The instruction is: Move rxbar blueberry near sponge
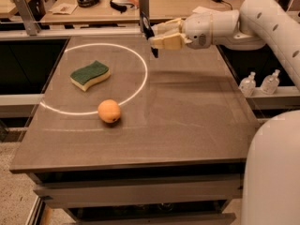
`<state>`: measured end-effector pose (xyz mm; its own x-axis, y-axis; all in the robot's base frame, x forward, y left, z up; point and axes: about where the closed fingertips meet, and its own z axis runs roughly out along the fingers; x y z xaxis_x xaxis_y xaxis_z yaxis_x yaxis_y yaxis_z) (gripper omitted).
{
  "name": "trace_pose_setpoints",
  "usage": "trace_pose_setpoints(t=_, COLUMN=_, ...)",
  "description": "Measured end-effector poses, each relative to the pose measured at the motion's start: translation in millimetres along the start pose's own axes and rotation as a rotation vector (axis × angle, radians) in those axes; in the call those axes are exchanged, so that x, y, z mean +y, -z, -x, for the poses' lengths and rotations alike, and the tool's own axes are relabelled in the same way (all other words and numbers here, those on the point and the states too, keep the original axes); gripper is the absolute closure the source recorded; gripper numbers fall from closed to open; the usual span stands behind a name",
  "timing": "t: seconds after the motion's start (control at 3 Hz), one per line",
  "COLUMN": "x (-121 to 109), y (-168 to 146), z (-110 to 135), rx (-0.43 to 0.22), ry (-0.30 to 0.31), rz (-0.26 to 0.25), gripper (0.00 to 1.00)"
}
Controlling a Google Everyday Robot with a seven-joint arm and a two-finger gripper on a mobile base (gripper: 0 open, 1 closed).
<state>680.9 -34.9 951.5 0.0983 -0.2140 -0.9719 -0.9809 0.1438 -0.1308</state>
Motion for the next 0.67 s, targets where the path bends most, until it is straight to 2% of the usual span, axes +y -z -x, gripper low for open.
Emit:
trace_pose_setpoints(t=0.33, x=2, y=-41, z=-23, rx=0.025, ry=-0.075, rz=0.063, gripper=1.0)
trace_pose_setpoints(t=0.67, x=7, y=-81, z=-32, rx=0.047, ry=-0.094, rz=0.157, gripper=1.0)
